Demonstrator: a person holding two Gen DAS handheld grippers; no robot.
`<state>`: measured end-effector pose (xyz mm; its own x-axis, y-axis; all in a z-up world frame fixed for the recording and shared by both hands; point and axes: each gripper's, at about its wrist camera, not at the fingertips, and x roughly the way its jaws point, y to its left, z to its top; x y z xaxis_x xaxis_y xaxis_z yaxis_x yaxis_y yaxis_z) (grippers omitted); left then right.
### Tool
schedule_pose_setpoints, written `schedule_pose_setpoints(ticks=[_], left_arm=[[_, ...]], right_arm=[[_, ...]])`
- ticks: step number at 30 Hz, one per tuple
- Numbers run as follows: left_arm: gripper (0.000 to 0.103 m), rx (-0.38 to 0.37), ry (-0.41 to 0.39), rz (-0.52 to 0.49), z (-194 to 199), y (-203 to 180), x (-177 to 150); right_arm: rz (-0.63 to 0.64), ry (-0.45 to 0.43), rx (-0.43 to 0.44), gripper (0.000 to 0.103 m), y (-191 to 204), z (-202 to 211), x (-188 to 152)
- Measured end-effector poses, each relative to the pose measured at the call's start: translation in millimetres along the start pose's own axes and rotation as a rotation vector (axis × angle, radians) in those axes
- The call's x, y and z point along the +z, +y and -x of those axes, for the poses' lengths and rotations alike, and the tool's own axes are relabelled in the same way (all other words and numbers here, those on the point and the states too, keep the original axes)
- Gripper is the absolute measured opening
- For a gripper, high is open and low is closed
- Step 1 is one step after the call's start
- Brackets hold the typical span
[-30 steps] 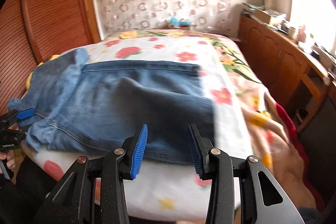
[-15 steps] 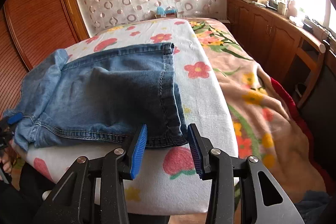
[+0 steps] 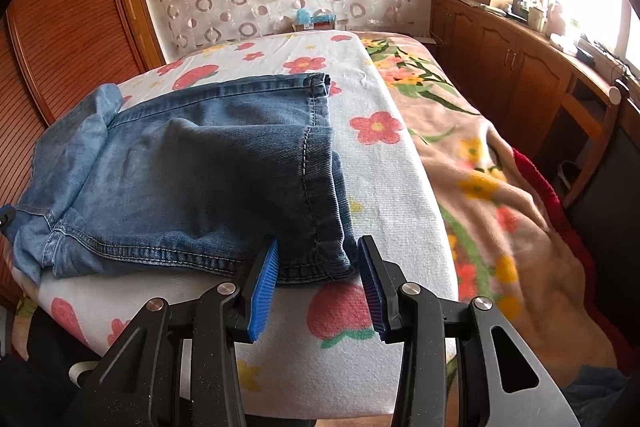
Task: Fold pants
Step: 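Grasp the jeans leg hem with the right gripper and lift it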
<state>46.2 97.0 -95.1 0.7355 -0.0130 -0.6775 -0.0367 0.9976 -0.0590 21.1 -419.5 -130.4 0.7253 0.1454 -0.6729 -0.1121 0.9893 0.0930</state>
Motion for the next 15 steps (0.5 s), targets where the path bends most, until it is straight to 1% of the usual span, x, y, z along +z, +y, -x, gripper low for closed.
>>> schedule_pose_setpoints(ticks=[5,6,7,8,9,10,12,15], left_arm=[[0.079,0.040,0.016,0.037,-7.8,19.2,-3.5],[0.079,0.042,0.017,0.040,-9.1,21.0,-3.2],[0.079,0.045,0.017,0.046,-9.9,22.8,-3.4],[0.079,0.049,0.015,0.047,-9.4,26.1,-5.2],[0.079,0.053,0.015,0.046,-10.5,26.5,-4.4],[0.079,0.058,0.015,0.048,-10.8,27.7,-4.5],[0.079,0.058,0.010,0.055,-8.4,32.3,-4.6],[0.079,0.058,-0.008,0.060,-0.1,34.4,-2.8]], right_arm=[[0.028,0.002,-0.015,0.041,1.5,-1.5,-0.1],[0.032,0.004,-0.019,0.038,2.1,-1.8,0.2],[0.037,0.004,-0.023,0.031,3.3,-2.0,0.6],[0.040,0.006,-0.017,0.028,3.3,-2.2,0.9],[0.041,0.010,0.003,0.019,3.3,-2.2,1.6],[0.040,0.015,0.021,0.017,3.1,-2.4,2.3],[0.043,0.016,0.037,0.016,4.1,-1.3,4.3],[0.042,-0.024,0.064,0.015,8.3,9.6,13.8]])
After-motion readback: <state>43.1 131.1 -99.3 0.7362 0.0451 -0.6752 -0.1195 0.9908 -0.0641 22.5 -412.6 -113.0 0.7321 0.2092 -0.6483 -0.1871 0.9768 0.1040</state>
